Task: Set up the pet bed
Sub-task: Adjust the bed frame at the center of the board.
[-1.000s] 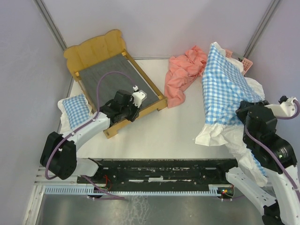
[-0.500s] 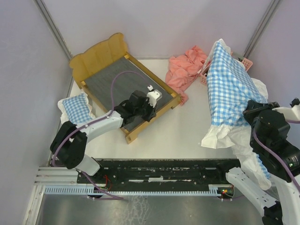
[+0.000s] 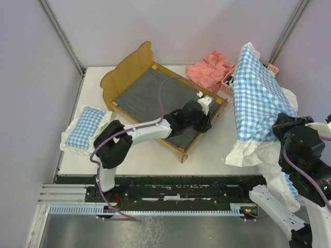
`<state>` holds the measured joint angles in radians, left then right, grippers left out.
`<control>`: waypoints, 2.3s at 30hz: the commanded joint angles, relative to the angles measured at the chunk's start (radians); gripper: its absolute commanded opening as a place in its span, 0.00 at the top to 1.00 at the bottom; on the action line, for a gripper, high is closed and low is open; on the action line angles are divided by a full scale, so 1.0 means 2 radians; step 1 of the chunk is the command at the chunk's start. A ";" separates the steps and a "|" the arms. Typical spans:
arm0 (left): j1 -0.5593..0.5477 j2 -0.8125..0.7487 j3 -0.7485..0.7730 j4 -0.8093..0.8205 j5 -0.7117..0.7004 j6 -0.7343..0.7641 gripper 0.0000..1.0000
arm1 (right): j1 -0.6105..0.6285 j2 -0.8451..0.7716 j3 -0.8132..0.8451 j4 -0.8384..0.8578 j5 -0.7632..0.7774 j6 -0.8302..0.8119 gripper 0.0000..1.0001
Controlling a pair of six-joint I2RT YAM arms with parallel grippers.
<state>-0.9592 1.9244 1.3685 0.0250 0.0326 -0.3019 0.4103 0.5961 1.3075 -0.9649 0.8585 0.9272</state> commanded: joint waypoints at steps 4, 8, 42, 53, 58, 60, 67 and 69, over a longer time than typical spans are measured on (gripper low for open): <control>0.014 -0.047 0.076 -0.051 -0.061 0.016 0.38 | -0.001 -0.011 0.011 0.012 0.035 0.010 0.98; 0.076 -0.096 0.077 -0.114 -0.052 0.036 0.31 | -0.001 -0.017 -0.001 0.020 0.024 0.016 0.98; 0.474 -0.117 0.147 -0.221 0.011 0.144 0.15 | -0.001 0.004 -0.035 0.021 -0.012 0.005 0.98; 0.470 -0.171 0.075 -0.251 0.131 0.079 0.54 | -0.002 0.047 -0.024 0.041 -0.048 -0.005 0.98; 0.462 -0.217 0.017 -0.232 0.117 0.050 0.71 | -0.001 0.072 -0.024 0.064 -0.056 -0.027 0.98; 0.457 -0.233 -0.006 -0.224 0.092 0.041 0.79 | -0.002 0.086 -0.019 0.066 -0.064 -0.032 0.98; 0.413 -0.307 -0.074 -0.201 0.012 -0.011 0.97 | -0.001 0.127 -0.011 0.115 -0.113 -0.048 0.98; 0.375 -0.330 -0.100 -0.178 -0.022 -0.028 0.97 | -0.001 0.143 -0.008 0.123 -0.125 -0.037 0.98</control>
<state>-0.0906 1.3586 1.2514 -0.3702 0.0940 -0.2008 0.4103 0.8536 1.2282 -0.8776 0.6567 0.8623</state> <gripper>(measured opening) 0.392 0.045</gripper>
